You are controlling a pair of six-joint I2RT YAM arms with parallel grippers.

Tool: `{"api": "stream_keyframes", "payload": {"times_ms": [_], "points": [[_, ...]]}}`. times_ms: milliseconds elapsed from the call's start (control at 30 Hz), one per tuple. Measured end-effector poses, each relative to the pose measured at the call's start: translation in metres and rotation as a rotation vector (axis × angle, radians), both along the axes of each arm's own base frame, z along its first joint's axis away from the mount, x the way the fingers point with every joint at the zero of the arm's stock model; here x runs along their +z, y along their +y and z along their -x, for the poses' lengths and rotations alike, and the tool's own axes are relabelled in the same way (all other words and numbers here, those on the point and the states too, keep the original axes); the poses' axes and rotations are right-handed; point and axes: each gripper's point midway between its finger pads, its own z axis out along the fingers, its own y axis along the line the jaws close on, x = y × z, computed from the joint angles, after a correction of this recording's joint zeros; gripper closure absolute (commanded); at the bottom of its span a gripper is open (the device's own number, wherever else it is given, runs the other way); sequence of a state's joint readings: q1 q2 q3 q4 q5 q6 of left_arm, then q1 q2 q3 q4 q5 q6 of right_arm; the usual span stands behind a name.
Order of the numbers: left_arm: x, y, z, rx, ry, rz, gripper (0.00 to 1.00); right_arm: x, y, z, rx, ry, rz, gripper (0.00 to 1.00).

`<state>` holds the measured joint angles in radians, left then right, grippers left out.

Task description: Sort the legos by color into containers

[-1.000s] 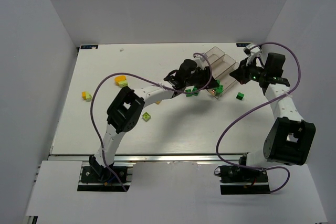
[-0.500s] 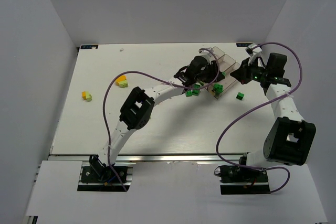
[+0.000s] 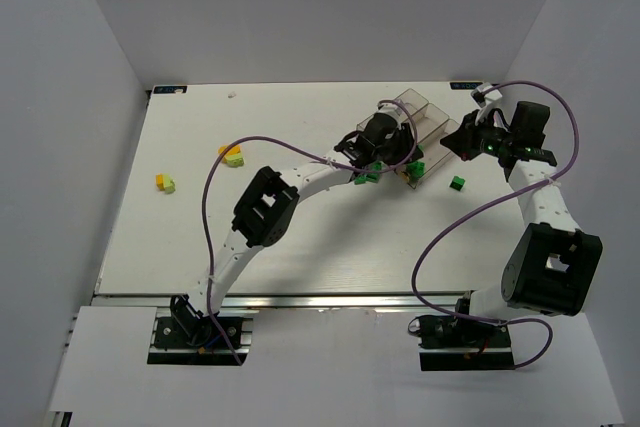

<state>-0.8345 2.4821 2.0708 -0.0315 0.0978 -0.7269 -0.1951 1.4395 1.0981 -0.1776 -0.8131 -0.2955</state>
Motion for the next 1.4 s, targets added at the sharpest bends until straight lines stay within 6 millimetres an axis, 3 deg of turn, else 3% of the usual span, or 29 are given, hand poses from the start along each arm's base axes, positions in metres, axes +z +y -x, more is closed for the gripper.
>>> {"api": "stream_keyframes", "payload": {"times_ms": [133, 200, 300, 333, 500, 600, 700, 733, 833, 967, 1067, 1100, 1133, 1200, 1233, 1333, 1400], "points": [[-0.002, -0.001, 0.003, 0.002, 0.004, -0.01, 0.52, 0.0, 0.0, 0.0, 0.001, 0.0, 0.0, 1.0], [-0.003, -0.002, 0.005, 0.002, 0.009, -0.013, 0.42, 0.0, 0.0, 0.0, 0.001, 0.0, 0.0, 1.0], [-0.004, -0.003, 0.007, 0.0, 0.013, -0.015, 0.39, 0.0, 0.0, 0.0, 0.002, -0.001, 0.002, 1.0], [-0.004, -0.003, 0.007, 0.0, 0.013, -0.015, 0.34, 0.0, 0.0, 0.0, 0.003, -0.002, 0.002, 1.0], [-0.001, -0.005, 0.007, 0.004, 0.006, -0.01, 0.33, -0.001, 0.0, 0.0, 0.007, -0.008, 0.01, 1.0], [0.0, -0.005, 0.007, 0.009, 0.004, -0.014, 0.37, -0.002, -0.001, 0.0, 0.012, -0.012, 0.019, 1.0], [0.003, -0.004, 0.005, 0.018, -0.005, -0.015, 0.53, -0.004, -0.001, 0.001, 0.02, -0.016, 0.033, 1.0], [0.004, -0.003, 0.004, 0.022, -0.01, -0.02, 0.66, -0.005, -0.001, 0.002, 0.022, -0.013, 0.036, 1.0], [0.014, 0.006, 0.001, 0.055, -0.034, -0.042, 0.8, -0.008, -0.003, 0.004, 0.02, -0.003, 0.047, 1.0], [0.042, 0.038, 0.009, 0.111, -0.073, -0.096, 0.84, -0.013, -0.01, 0.003, -0.01, 0.013, 0.067, 1.0], [0.077, 0.074, 0.025, 0.164, -0.118, -0.112, 0.72, -0.018, -0.016, 0.001, -0.037, 0.028, 0.087, 0.96], [0.089, 0.088, 0.029, 0.189, -0.132, -0.116, 0.55, -0.023, -0.019, 0.001, -0.049, 0.046, 0.095, 0.89], [0.098, 0.103, 0.039, 0.199, -0.138, -0.123, 0.46, -0.027, -0.021, 0.0, -0.062, 0.067, 0.103, 0.84], [0.117, 0.138, 0.054, 0.256, -0.16, -0.11, 0.3, -0.039, -0.028, -0.003, -0.087, 0.114, 0.124, 0.65], [0.122, 0.155, 0.062, 0.277, -0.163, -0.111, 0.26, -0.047, -0.031, -0.004, -0.095, 0.148, 0.136, 0.51], [0.122, 0.212, 0.09, 0.366, -0.146, -0.109, 0.18, -0.071, -0.041, -0.006, -0.108, 0.244, 0.184, 0.4], [0.111, 0.247, 0.107, 0.424, -0.119, -0.111, 0.16, -0.088, -0.046, -0.005, -0.105, 0.3, 0.226, 0.37]]}}
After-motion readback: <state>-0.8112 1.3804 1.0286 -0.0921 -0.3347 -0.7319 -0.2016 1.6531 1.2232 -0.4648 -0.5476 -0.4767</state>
